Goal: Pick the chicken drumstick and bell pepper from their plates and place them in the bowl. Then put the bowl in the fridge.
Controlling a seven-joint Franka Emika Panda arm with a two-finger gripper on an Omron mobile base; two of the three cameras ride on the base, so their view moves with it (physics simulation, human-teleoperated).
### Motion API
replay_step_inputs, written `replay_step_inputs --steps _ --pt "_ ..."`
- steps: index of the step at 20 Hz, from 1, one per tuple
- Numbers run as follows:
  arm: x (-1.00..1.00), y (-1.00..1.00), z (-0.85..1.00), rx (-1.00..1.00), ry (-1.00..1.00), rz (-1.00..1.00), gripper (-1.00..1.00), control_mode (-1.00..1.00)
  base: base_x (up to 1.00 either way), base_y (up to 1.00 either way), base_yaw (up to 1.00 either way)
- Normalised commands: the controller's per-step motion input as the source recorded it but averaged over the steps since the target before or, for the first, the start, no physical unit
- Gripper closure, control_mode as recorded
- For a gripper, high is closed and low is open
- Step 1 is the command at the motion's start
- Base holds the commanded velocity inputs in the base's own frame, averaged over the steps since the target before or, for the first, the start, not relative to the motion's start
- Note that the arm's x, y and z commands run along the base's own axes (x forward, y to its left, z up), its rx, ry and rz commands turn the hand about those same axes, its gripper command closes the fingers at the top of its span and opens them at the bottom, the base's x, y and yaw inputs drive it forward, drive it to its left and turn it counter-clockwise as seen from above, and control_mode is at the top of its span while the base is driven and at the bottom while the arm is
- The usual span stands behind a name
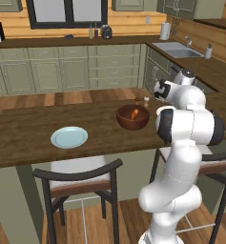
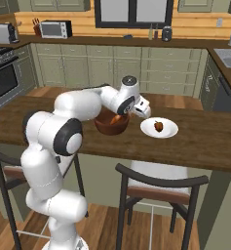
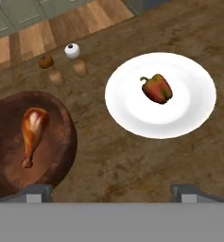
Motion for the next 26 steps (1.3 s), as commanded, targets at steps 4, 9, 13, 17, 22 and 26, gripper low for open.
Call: replay_step_inputs --steps 4,9,13,17,22,26 --pt "-0.24 -1.0 0.0 -0.08 0.04 0.08 -1.0 -1.0 0.0 0.0 0.0" --pt "0.09 -0.92 -0.04 -0.03 0.19 0.18 -1.0 -1.0 0.0 0.0 0.0" --pt "0.27 -0.53 -0.29 0.0 0.11 0.16 -1.0 -1.0 0.0 0.0 0.0" --pt "0.48 -0.01 -0.51 0.0 0.12 0.04 -1.0 -1.0 0.0 0.0 0.0" --pt "0.69 0.06 -0.33 0.0 0.08 0.0 -1.0 -1.0 0.0 0.0 0.0" --pt "0.66 0.0 -0.34 0.0 0.01 0.0 -1.0 -1.0 0.0 0.0 0.0"
